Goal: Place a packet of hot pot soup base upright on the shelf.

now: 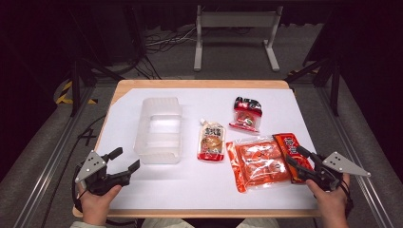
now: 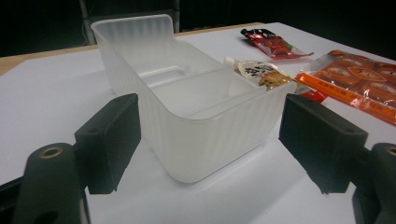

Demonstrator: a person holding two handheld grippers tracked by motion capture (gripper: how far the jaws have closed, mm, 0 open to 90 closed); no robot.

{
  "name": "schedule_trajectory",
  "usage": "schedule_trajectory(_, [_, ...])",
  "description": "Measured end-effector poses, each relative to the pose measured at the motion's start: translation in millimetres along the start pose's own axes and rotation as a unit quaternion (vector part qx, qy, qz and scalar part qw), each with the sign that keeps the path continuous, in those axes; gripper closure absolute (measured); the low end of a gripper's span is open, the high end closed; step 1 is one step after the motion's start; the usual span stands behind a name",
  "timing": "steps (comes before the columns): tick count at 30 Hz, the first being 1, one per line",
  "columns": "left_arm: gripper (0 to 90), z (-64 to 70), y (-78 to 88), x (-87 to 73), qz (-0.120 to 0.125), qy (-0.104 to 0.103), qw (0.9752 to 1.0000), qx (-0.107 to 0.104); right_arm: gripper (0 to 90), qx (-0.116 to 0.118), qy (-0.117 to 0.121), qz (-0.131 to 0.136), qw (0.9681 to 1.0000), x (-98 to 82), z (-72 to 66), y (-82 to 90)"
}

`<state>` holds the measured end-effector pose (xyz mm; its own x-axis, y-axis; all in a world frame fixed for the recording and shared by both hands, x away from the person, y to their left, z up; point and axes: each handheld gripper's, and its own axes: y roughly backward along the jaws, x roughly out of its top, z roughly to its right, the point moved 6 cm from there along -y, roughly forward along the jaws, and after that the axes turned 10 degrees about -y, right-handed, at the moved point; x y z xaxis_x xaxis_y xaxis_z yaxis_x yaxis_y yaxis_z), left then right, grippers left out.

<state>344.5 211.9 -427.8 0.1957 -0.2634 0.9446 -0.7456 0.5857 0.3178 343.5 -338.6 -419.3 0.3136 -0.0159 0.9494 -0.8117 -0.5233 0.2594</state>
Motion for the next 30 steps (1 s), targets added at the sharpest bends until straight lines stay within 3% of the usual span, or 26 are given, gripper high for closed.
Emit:
schedule_trajectory(1, [22.0,0.0,0.5,-0.2,0.000,0.000,1.0000,0.001,45.2,0.005,-0.009,0.001,1.0000,0.7,0.9,0.1])
schedule_trajectory(8, [22.1,-0.9,-0.3,0.6,0.000,0.003,1.0000,0.003,38.6,-0.002,-0.004,-0.002,1.0000,4.3,3.0,5.5])
schedule_trajectory(13, [22.1,-1.6,-2.0,0.8,-0.001,0.004,1.0000,0.005,34.6,-0.019,-0.018,-0.029,0.9992,1.8,11.7,9.2])
schedule_trajectory(15, [22.1,-2.6,-2.3,1.4,-0.002,0.006,1.0000,0.006,34.0,-0.037,-0.024,-0.037,0.9983,-1.1,18.1,10.0])
schedule_trajectory(17, [22.1,-3.4,-3.6,2.3,0.000,0.006,0.9999,0.008,29.9,-0.050,-0.044,-0.053,0.9964,-5.1,25.2,10.6])
schedule_trajectory(19, [22.1,-3.5,-4.9,2.7,-0.001,0.006,1.0000,0.008,25.5,-0.072,-0.053,-0.063,0.9940,-9.7,34.4,11.8])
schedule_trajectory(21, [22.1,-3.3,-5.9,2.9,0.000,0.006,1.0000,0.008,23.8,-0.079,-0.058,-0.067,0.9930,-11.7,38.0,12.4])
schedule_trajectory(23, [22.1,-3.0,-7.2,2.9,-0.004,0.004,1.0000,0.006,18.7,-0.095,-0.069,-0.086,0.9893,-17.4,46.7,12.6])
schedule_trajectory(30, [22.1,-4.9,-9.1,2.7,-0.004,0.007,0.9999,0.011,20.2,-0.117,-0.099,-0.127,0.9800,-29.7,58.1,12.4])
